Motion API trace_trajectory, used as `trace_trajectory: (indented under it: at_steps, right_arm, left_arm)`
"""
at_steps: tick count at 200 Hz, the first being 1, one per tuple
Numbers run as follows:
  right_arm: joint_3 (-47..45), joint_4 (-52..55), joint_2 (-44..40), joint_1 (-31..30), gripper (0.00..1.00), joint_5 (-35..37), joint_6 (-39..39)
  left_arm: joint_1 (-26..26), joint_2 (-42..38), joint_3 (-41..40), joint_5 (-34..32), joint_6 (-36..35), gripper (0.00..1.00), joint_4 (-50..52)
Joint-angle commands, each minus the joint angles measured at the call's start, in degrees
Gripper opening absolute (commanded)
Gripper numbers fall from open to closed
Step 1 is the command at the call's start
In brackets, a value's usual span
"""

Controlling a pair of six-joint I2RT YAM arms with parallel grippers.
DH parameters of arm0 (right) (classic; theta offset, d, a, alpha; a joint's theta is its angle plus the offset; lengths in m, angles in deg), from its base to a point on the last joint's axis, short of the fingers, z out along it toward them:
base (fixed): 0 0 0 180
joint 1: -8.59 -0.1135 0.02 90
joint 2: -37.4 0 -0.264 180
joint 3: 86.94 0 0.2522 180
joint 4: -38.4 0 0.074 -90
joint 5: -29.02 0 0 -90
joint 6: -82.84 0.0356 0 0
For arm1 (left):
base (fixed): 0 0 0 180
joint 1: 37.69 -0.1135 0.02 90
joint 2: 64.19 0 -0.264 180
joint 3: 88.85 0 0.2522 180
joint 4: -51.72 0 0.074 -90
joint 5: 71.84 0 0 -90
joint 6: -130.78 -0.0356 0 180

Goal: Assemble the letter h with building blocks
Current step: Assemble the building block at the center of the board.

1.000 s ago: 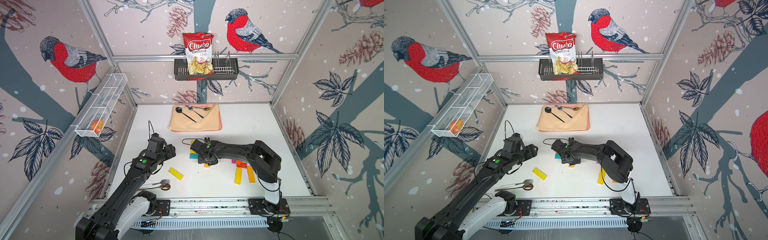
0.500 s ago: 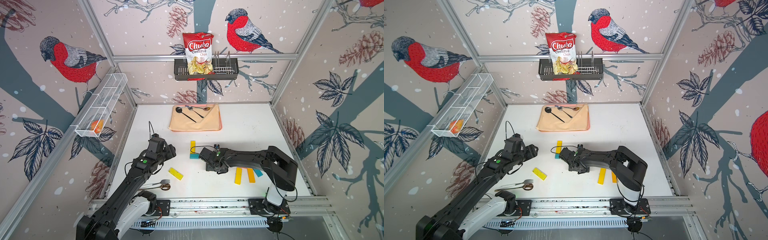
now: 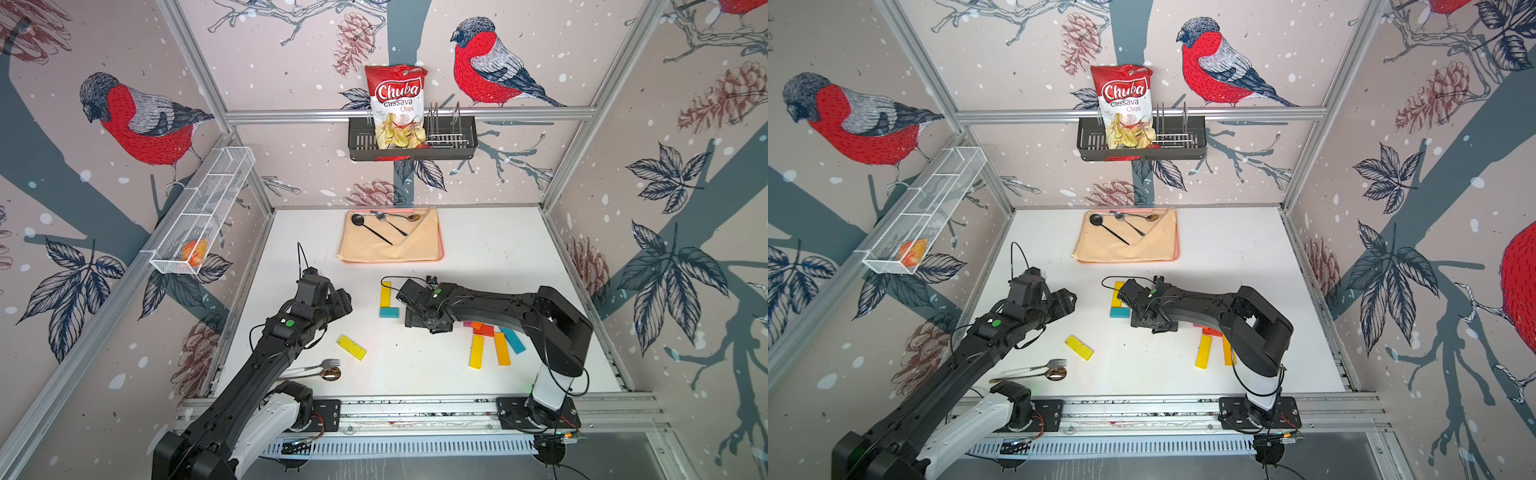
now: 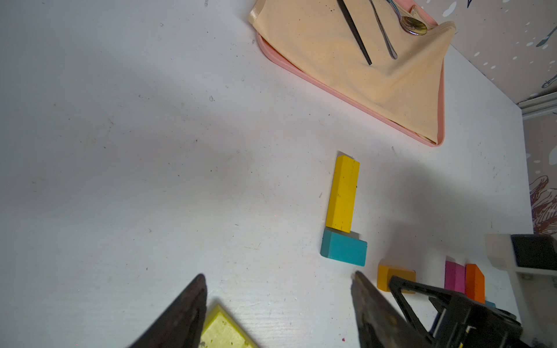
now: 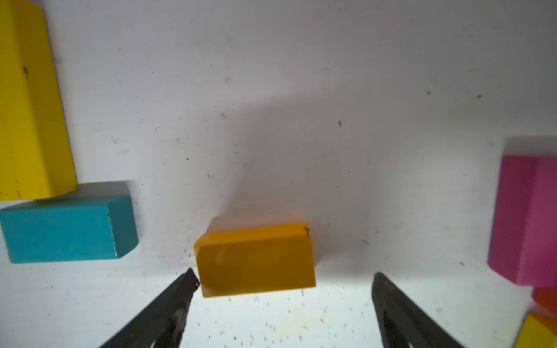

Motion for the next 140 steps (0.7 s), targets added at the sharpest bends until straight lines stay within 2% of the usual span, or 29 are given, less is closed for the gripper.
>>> trace_trajectory:
  at_steps: [1,37,87,140]
  right_arm:
    - [-0.84,-3.46,0.68,1.13,0.9,-3.63,-4.89]
    - [-1.12,-5.1,1.88,1.24,0.83,-6.43,-7.42]
    - [0.98,-2.91,4.59,0.45,0.56,-4.8,-5.79]
    - [6.81,-1.61,7.03,0.63,0.52,-4.14,-4.35]
  left_arm:
    - [-0.02,-0.31,-0.05,-0.49,-0.71,0.74,-0.9]
    - [-0.02,-0.49,-0.23,-0.58,-0.42,0.74,-1.03]
    - [-0.02,-0.01,-0.16,-0.49,-0.39,0.74,-1.06]
    - [-0.02,0.13,0.06,-0.49,-0.42,0.74,-1.05]
